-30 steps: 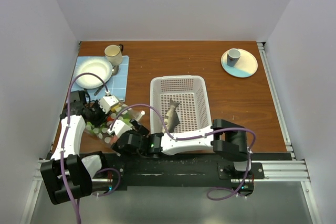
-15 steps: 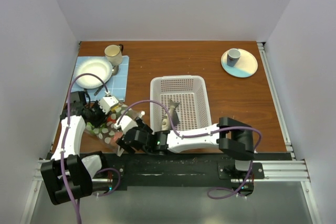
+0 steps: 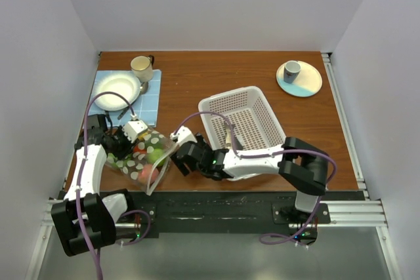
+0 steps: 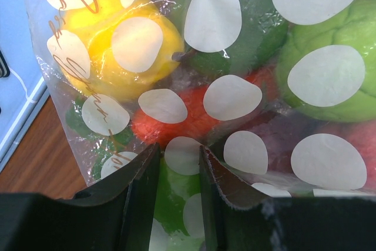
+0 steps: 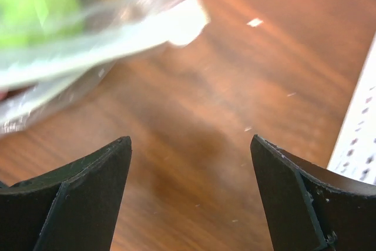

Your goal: Open the zip-top bag and remove the fake food

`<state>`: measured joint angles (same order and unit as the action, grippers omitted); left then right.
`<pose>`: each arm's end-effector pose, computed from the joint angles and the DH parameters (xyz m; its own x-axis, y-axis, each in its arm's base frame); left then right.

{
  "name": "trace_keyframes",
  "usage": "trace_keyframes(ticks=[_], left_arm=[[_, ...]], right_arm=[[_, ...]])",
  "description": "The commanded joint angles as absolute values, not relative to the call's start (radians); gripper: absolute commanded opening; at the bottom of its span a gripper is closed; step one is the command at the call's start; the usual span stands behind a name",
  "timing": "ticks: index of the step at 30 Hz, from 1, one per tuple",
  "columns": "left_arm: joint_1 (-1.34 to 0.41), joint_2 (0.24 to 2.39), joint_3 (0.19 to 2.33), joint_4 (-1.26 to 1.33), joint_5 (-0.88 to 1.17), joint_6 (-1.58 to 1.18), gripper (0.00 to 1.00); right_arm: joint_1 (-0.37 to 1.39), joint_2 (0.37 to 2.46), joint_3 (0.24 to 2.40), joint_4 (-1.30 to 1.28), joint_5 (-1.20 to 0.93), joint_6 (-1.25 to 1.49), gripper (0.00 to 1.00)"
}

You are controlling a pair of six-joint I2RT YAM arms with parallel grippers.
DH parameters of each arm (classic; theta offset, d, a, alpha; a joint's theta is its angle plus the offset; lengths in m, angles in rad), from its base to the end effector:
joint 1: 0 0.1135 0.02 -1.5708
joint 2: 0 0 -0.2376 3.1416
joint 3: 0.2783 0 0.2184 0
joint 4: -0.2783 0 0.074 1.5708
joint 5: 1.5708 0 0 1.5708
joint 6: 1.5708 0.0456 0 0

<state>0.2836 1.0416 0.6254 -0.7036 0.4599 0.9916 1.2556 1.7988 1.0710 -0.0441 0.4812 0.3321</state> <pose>0.1655 0.0271 0.1852 -0.5273 0.6275 -0.5729 0.6876 0.7113 0.1461 0.1293 0.3285 0.1702 -0.4457 -0.4345 -0.7827 -0.6290 0.7741 -0.0716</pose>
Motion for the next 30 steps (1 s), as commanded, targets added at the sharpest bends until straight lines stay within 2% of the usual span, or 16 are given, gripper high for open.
trace_keyframes(ticks=[1,6,13,18,19,22,30], left_arm=[[0.295,1.039,0.64,-0.71,0.468,1.017,0.38],[0.296,1.055,0.644,-0.707,0.471,1.017,0.38],[0.296,1.058,0.647,-0.707,0.474,1.012,0.38],[0.296,1.061,0.643,-0.704,0.472,1.011,0.38],[0.296,1.063,0.643,-0.704,0.474,1.011,0.38],[0.296,1.063,0.644,-0.704,0.482,1.009,0.38],[0.296,1.054,0.627,-0.71,0.472,1.022,0.38]], right_arm=[[1.223,1.721,1.043,-0.016,0.502,0.328,0.87],[1.232,1.71,1.012,0.043,0.425,0.324,0.85],[1.394,1.741,1.045,0.144,0.431,0.239,0.85],[1.404,1.762,1.065,0.213,0.413,0.238,0.87],[1.404,1.787,1.086,0.231,0.425,0.236,0.91],[1.399,1.848,1.165,0.21,0.48,0.207,0.93],[1.364,1.959,1.301,0.244,0.414,0.19,0.94]])
